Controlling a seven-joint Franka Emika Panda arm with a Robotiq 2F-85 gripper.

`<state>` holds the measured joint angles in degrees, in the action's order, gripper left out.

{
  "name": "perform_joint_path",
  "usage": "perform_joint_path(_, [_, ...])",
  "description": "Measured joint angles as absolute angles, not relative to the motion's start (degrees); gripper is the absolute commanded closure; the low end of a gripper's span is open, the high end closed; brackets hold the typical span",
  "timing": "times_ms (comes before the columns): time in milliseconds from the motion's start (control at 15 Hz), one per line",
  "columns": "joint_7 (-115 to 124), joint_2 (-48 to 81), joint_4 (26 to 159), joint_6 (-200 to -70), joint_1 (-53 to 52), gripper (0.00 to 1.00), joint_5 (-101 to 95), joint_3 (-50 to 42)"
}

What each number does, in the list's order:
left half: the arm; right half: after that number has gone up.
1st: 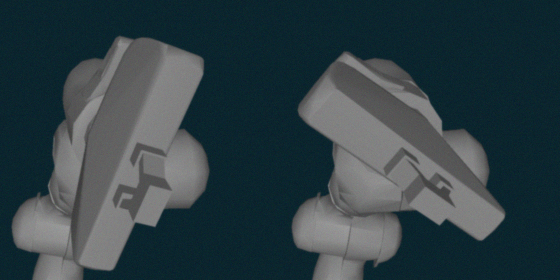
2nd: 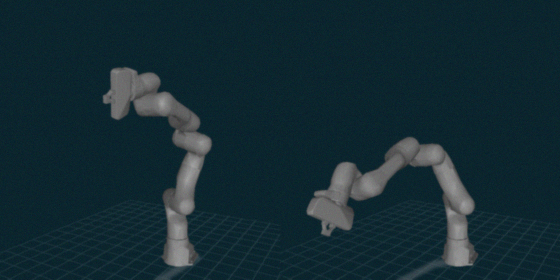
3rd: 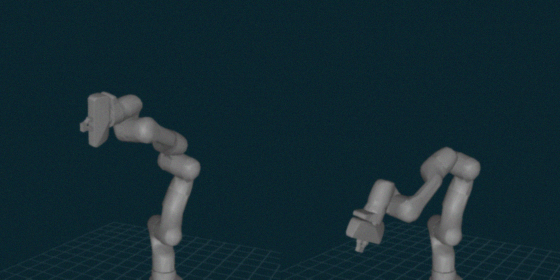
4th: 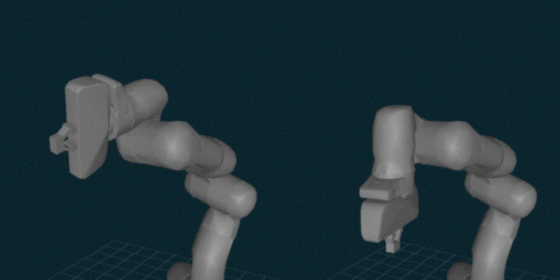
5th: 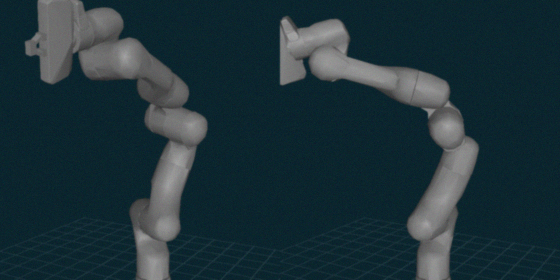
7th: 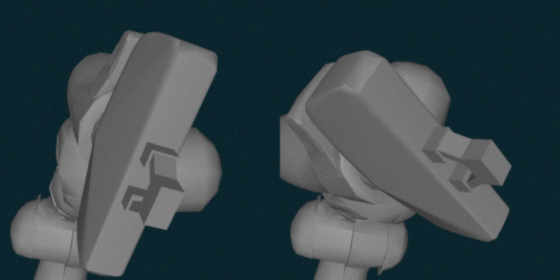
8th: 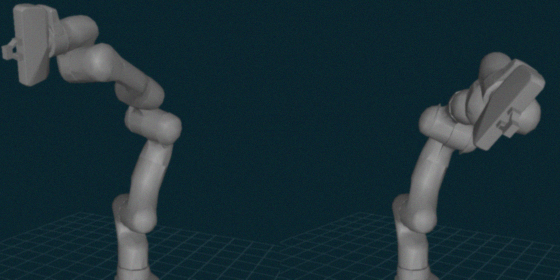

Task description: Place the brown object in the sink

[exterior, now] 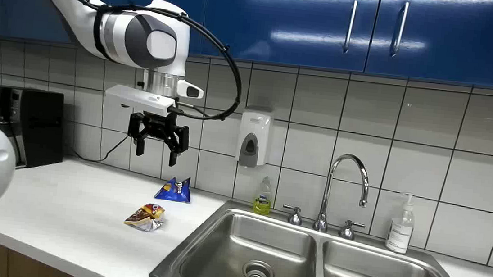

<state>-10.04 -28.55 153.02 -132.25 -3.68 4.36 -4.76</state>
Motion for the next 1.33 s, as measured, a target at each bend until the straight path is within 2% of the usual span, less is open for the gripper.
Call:
perform_joint_path(800, [-9.95, -28.43, 153.02, -132.21, -3.62, 0.00, 3.93, -4.66])
perform_joint_path(1333, [-3.41, -25.42, 153.12, -132.20, -1.95, 0.00, -5.25, 0.31])
